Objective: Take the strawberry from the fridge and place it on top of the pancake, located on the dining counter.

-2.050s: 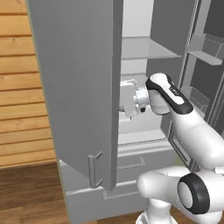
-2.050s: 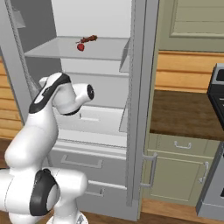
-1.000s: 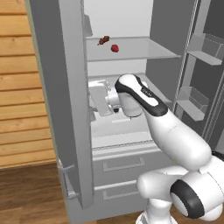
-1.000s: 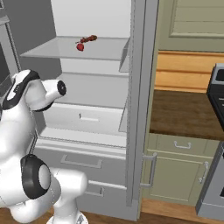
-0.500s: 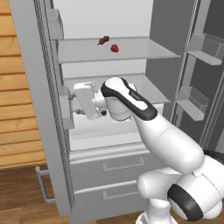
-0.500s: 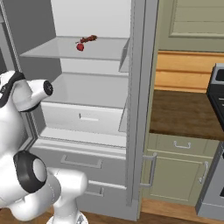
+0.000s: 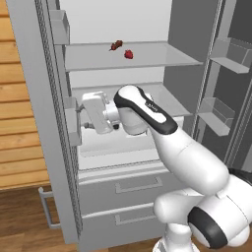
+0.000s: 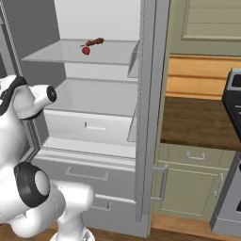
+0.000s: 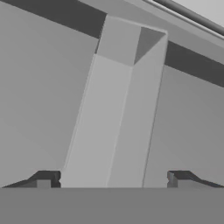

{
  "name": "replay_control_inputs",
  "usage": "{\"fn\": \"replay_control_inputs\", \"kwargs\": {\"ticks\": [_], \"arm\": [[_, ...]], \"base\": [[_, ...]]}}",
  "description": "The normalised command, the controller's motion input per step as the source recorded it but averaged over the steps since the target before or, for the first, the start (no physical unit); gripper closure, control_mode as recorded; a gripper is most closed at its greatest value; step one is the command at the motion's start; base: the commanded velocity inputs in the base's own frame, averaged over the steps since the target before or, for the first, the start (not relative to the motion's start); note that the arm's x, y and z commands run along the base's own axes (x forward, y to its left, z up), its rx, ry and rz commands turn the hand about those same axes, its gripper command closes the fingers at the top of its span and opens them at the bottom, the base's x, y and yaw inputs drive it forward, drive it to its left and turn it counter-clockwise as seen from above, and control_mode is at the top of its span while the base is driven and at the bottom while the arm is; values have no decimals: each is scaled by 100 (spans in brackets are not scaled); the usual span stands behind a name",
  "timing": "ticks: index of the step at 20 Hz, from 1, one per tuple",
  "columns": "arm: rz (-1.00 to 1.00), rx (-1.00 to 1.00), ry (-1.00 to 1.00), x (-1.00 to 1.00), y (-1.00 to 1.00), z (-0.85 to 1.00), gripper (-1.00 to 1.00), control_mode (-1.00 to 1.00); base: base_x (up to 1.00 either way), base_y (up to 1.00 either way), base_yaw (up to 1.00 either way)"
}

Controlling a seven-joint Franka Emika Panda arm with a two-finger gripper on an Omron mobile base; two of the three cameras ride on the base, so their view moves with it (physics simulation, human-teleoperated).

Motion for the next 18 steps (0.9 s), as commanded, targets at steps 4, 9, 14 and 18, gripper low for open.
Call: {"fn": "replay_control_inputs", "kwargs": {"ticks": [4,9,14,18], "arm": [[0,-14,3,-23,-21,8,-100,-100],[0,-17,2,-42,-52,8,-100,-100],[-7,-38,14,-25,-60,2,-100,-100],[-12,-63,35,-14,-88,-9,-100,-100]], "base": [[0,0,0],[0,0,0],[0,0,0],[0,0,0]]}}
